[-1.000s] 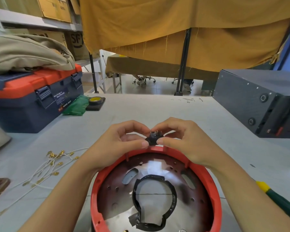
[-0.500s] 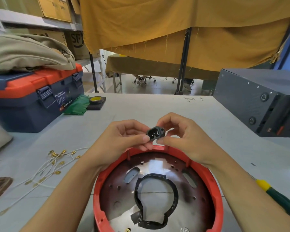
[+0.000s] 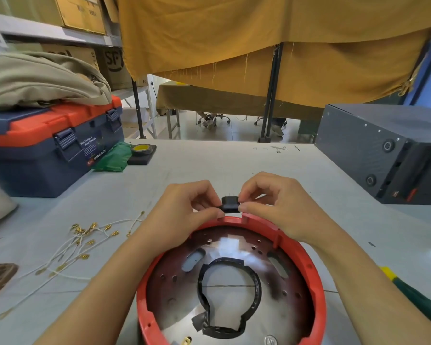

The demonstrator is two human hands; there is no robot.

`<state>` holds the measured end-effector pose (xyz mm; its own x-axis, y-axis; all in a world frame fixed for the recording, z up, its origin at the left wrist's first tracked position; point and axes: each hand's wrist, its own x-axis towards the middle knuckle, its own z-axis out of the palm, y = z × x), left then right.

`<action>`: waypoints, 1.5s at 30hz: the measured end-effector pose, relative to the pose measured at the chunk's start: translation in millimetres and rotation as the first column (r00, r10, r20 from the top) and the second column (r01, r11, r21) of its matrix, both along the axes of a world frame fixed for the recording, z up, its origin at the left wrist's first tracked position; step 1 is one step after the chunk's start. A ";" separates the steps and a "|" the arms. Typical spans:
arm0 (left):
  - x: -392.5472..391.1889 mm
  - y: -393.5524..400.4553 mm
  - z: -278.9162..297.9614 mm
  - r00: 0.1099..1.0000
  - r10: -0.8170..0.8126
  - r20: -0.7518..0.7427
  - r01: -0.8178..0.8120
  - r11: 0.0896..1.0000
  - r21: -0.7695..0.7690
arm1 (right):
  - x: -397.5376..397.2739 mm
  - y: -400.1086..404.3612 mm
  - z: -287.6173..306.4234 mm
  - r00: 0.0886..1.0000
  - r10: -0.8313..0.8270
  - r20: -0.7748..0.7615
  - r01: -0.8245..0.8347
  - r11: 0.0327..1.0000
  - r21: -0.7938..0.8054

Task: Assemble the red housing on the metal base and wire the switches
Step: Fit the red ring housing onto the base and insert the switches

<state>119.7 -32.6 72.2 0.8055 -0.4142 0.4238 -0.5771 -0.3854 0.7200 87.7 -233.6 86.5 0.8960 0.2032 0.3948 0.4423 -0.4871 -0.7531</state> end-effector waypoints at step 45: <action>25.8 -2.1 -8.8 0.998 -0.038 0.041 0.034 0.995 0.096 | 13.9 -2.2 -20.6 0.985 -0.171 0.004 0.170 0.980 -0.102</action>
